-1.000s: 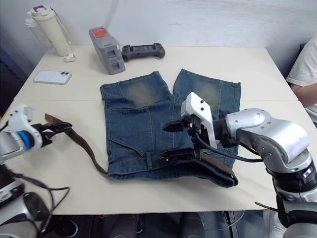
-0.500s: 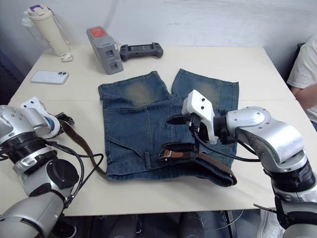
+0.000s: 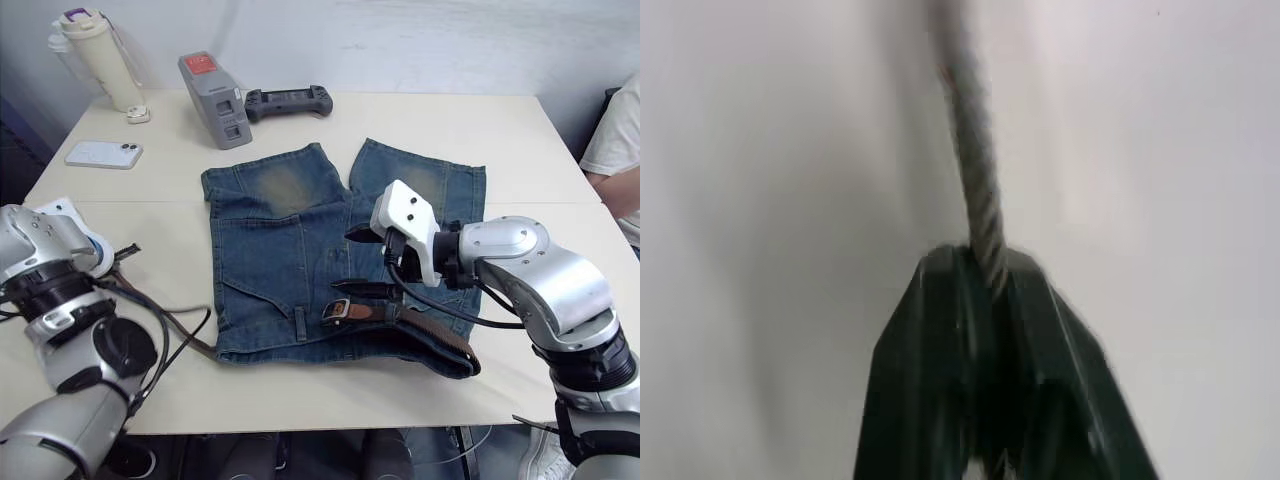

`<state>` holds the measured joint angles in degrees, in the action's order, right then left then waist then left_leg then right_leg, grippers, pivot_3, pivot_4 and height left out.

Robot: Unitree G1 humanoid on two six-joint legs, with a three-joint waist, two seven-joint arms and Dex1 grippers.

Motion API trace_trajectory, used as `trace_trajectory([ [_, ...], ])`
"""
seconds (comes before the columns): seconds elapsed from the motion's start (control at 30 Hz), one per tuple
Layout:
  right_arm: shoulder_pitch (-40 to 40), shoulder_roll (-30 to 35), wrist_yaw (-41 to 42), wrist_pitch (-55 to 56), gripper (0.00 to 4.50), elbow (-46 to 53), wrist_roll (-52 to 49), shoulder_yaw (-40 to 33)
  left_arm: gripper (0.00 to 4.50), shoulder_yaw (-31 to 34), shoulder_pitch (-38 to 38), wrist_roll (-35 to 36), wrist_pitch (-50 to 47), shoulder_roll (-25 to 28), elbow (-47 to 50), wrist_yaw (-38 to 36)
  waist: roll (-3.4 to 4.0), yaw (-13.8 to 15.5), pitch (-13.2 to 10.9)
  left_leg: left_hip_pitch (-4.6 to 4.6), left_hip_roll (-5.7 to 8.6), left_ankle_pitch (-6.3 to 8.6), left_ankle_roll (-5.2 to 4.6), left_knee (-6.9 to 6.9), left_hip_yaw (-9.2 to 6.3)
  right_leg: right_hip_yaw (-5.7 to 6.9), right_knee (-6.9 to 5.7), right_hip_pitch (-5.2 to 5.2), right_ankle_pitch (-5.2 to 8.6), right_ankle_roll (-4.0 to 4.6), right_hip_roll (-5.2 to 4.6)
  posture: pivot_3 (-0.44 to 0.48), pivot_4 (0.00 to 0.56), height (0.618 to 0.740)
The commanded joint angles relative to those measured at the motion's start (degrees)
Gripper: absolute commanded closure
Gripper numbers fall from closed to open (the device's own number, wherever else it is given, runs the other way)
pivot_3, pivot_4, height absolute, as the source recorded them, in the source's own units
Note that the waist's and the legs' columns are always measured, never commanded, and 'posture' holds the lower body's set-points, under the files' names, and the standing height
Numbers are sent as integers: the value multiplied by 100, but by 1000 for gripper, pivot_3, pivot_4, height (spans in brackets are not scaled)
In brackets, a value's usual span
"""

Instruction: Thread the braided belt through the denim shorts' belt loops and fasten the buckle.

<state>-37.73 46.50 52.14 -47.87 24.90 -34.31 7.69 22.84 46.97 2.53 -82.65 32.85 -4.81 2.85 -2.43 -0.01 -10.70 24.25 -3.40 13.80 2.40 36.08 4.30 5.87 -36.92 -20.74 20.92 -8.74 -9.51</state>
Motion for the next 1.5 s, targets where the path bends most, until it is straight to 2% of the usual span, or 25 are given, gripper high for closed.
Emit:
trace_trajectory([
  [0.03,-34,15,52,102,0,72,37,-131,4481,-1058,-143,396,1134,597,738,-1310,1,2,-1,0,-2,1,2,3,2,0,2,1,0,4,2,0,150,740],
  [0.1,-13,30,66,119,0,56,68,-141,4481,-1443,-378,351,2083,1007,906,-1906,2,0,0,-1,-3,1,1,5,5,0,4,4,-2,8,3,0,150,740],
  [0.2,14,48,67,127,0,39,77,-211,4481,-1699,-864,517,3633,1455,1454,-2983,9,-35,-5,-4,-9,2,-1,-3,22,-6,9,-4,-5,12,5,0,150,740],
  [0.27,18,62,66,186,0,31,121,-260,4481,-1856,-1287,877,4393,1745,1809,-4102,12,-21,-7,-3,-16,2,-1,-5,25,-3,9,-9,-4,13,9,0,150,740],
  [0.33,18,113,89,369,0,24,282,-246,4481,-2176,-1611,855,5309,2068,1973,-4942,21,-6,-12,-2,-17,5,-3,-4,34,-3,10,-14,-5,15,9,0,150,740],
  [0.43,31,229,184,885,0,-1,778,-32,4481,-2532,-1650,652,6585,2222,1832,-5616,30,0,-17,-2,-17,6,-6,0,41,-8,9,-17,-7,19,9,0,150,740],
  [0.5,29,234,233,1095,0,-25,984,67,4481,-2733,-1568,461,7305,2249,1626,-5901,30,5,-17,-1,-18,7,-7,3,45,-10,7,-22,-8,20,9,0,150,740],
  [0.63,-86,319,402,1996,0,-131,1870,557,4481,-3104,-1064,281,8213,1928,1155,-6291,30,9,-17,1,-19,9,-11,4,56,-16,1,-31,-8,20,9,0,150,740],
  [0.8,-416,-254,309,2327,0,-174,2356,1069,4481,-3630,-618,-52,9017,1444,764,-6606,31,-27,-17,0,-24,10,-13,9,71,-19,-15,-43,-8,19,9,0,150,740],
  [1.03,-564,-731,242,2185,0,-179,2535,1124,4481,-3695,-467,-233,9387,1189,465,-6673,31,-11,-18,1,-31,10,-13,13,89,-17,-35,-66,-9,20,8,0,150,740],
  [1.13,-529,-778,284,2103,707,-153,2558,1146,4500,-3684,-418,-297,9408,1099,431,-6626,31,-8,-18,2,-31,10,-14,17,89,-17,-35,-64,-9,21,7,0,150,740],
  [1.17,-517,-792,283,2078,1234,-147,2548,1133,4500,-3676,-422,-307,9406,1092,433,-6626,31,-6,-18,2,-31,10,-14,17,89,-17,-35,-64,-9,21,7,0,150,740],
  [1.23,-474,-795,283,2011,1699,-136,2536,1112,4500,-3588,-452,-183,9199,1039,522,-6604,31,-11,-18,2,-31,11,-14,16,90,-16,-35,-64,-10,21,7,0,150,740],
  [1.27,-459,-793,283,1991,2189,-136,2535,1100,4500,-3563,-455,-153,9128,1018,551,-6596,31,-22,-18,1,-32,11,-14,15,90,-16,-36,-65,-9,21,7,0,150,740],
  [1.3,-448,-802,274,1971,2446,-124,2528,1086,4500,-3539,-464,-131,9062,1008,574,-6602,31,-25,-18,0,-32,11,-14,16,90,-16,-40,-66,-9,21,7,0,150,740],
  [1.4,-416,-855,223,1933,4071,-97,2511,1052,4500,-3501,-578,-121,8934,1047,635,-6650,31,-27,-18,0,-34,11,-14,16,92,-16,-43,-68,-9,21,7,0,150,740],
  [1.43,-416,-861,221,1925,4411,-102,2513,1044,4500,-3468,-624,-59,8825,1036,687,-6654,31,-25,-18,0,-34,11,-14,16,92,-16,-43,-68,-9,21,7,0,150,740],
  [1.5,-419,-864,228,1918,4411,-117,2533,1042,4500,-3391,-690,84,8595,1000,793,-6645,31,-21,-18,0,-34,11,-14,16,93,-16,-43,-69,-9,21,7,0,150,740],
])
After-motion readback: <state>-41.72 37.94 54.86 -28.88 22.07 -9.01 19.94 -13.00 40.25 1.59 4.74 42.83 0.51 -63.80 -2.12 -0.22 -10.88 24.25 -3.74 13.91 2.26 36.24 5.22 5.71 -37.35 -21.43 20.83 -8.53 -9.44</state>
